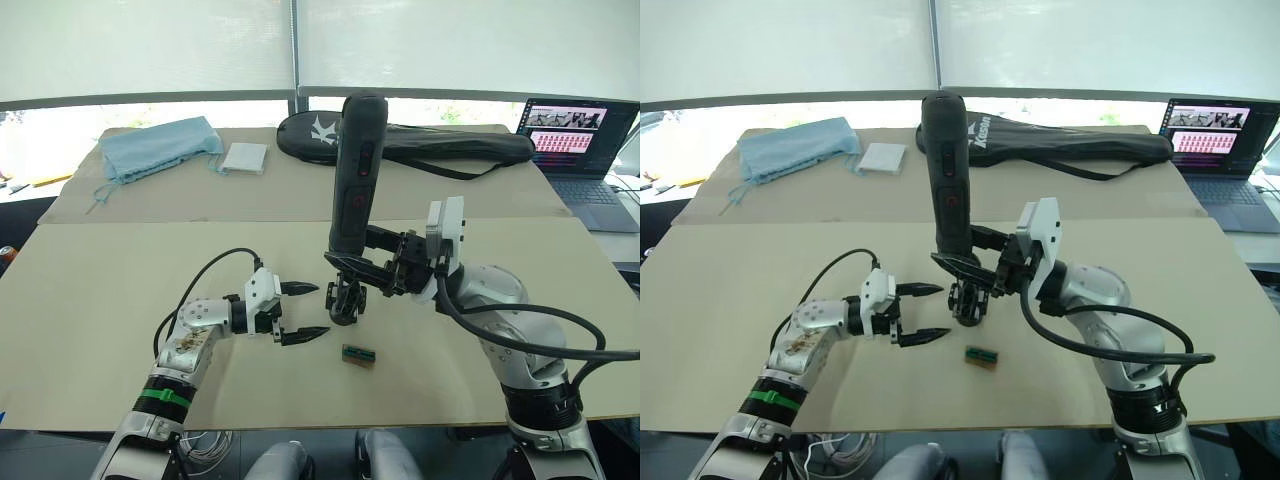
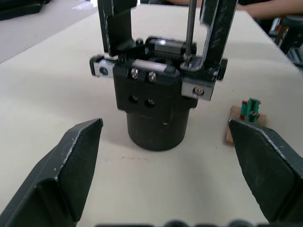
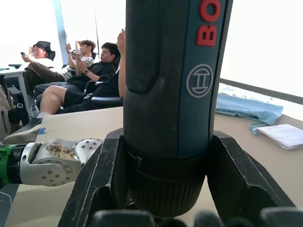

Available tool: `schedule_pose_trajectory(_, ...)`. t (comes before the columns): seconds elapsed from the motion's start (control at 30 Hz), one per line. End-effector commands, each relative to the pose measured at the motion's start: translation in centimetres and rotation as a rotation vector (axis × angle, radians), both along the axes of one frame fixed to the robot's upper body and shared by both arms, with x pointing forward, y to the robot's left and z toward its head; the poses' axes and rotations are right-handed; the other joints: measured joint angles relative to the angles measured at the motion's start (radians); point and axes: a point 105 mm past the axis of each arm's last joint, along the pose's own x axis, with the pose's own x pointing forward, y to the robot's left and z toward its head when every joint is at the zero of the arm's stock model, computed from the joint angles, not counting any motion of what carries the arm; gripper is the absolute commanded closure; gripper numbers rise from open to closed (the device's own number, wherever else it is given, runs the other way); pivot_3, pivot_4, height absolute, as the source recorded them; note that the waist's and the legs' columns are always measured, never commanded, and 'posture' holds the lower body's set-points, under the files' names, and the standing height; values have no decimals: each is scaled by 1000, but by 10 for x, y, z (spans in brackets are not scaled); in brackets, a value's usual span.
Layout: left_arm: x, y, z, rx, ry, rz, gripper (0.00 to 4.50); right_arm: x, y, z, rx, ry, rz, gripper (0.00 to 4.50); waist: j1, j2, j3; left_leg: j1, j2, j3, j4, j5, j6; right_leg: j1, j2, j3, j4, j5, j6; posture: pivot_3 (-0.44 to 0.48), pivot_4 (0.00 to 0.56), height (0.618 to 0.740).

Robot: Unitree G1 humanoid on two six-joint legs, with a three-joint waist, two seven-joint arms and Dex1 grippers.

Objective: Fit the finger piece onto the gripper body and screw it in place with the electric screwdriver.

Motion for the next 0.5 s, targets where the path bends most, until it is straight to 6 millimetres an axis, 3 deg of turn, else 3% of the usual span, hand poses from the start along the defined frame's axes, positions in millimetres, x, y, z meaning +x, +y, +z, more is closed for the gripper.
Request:
schedule_pose_trajectory(0.03, 2, -5, 5, 1, -43, -13, 0, -6, 2, 15, 23, -69, 18, 2574, 0, 0, 0, 0, 0, 0, 0, 0, 0, 0, 0, 0, 0, 0, 0, 0, 150, 740)
schedule_pose_trajectory(0.5, 8, -22, -4, 3, -26, -40, 0, -5, 2, 11, 4, -55, 17, 2574, 0, 0, 0, 0, 0, 0, 0, 0, 0, 0, 0, 0, 0, 0, 0, 0, 150, 740)
